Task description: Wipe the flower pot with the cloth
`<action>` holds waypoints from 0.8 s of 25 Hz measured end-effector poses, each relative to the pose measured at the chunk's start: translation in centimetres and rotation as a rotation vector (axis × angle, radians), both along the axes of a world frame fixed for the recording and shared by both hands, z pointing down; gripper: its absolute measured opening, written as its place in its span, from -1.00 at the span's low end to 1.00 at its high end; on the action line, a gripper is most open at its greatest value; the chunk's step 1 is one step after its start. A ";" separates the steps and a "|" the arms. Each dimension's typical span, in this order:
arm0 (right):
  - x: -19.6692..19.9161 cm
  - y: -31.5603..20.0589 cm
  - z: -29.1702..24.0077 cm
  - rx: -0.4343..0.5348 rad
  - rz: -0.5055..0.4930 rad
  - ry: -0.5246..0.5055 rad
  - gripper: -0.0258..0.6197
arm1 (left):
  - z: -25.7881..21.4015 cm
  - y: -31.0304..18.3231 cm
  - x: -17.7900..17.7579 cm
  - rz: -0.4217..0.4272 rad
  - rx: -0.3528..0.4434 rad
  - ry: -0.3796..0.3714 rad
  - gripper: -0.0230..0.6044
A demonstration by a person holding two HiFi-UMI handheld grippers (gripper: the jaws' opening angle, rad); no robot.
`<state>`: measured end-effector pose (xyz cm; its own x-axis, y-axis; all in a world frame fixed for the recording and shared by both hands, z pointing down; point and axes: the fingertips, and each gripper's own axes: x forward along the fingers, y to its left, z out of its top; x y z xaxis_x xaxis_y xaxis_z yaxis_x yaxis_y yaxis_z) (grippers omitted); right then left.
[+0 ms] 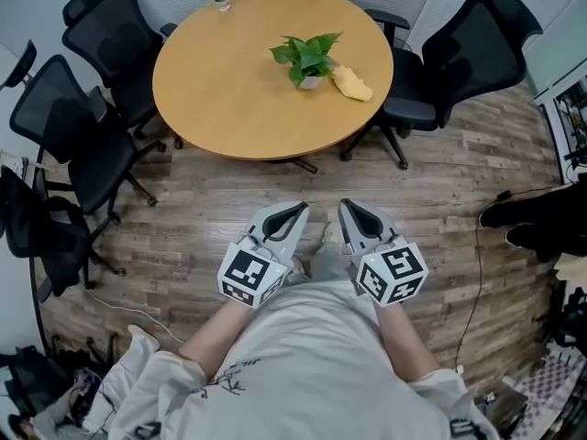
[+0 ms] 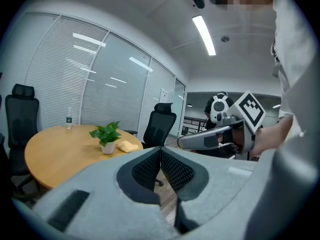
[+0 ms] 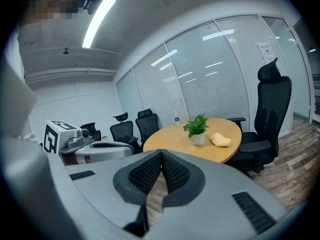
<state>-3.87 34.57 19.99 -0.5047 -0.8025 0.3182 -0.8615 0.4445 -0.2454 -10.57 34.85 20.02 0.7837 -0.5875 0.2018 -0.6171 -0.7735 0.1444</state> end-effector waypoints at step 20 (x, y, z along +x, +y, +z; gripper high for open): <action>2.7 -12.1 0.4 -0.004 -0.068 -0.007 -0.90 | -0.5 -12.1 1.9 -0.088 0.015 -0.001 -0.89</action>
